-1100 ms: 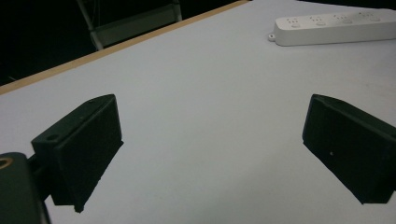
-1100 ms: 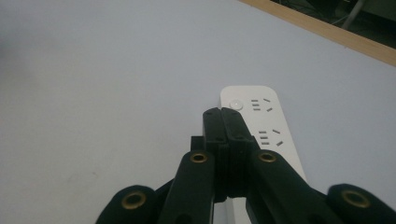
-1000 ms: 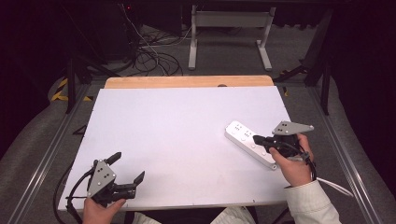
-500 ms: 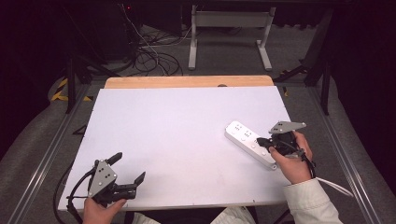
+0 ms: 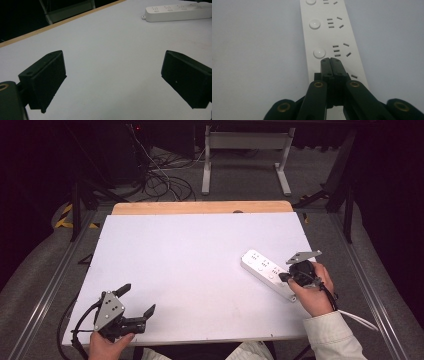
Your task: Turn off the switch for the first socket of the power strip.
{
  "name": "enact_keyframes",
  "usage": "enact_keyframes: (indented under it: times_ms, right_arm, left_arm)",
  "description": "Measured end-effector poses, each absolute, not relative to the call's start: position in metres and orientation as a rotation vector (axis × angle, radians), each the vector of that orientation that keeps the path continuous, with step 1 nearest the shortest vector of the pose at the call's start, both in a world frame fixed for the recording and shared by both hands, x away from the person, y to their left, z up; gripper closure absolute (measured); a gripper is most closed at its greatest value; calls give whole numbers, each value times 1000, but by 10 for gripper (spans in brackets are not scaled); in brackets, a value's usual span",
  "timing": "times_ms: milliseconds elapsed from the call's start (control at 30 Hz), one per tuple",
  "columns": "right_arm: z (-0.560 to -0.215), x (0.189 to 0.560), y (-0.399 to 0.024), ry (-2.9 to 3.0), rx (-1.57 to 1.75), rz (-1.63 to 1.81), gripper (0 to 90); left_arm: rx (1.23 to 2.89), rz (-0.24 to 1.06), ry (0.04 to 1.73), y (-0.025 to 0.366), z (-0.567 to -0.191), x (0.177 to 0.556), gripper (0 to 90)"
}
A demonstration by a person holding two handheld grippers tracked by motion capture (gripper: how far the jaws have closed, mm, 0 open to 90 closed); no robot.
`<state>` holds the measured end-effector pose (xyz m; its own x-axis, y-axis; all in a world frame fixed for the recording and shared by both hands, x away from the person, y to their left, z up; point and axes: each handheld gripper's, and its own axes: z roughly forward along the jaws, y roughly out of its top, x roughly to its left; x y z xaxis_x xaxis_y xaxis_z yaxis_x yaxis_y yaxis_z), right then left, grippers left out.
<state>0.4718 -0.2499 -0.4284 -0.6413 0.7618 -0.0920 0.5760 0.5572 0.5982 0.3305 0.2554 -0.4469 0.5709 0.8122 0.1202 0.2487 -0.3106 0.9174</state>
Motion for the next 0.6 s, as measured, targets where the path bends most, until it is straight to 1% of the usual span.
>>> enact_keyframes:
  times_ms: [600]
  right_arm:
    - [-435,473,-251,2504,1125,707,900]
  left_arm:
    - [1837,740,868,258,-446,331,60]
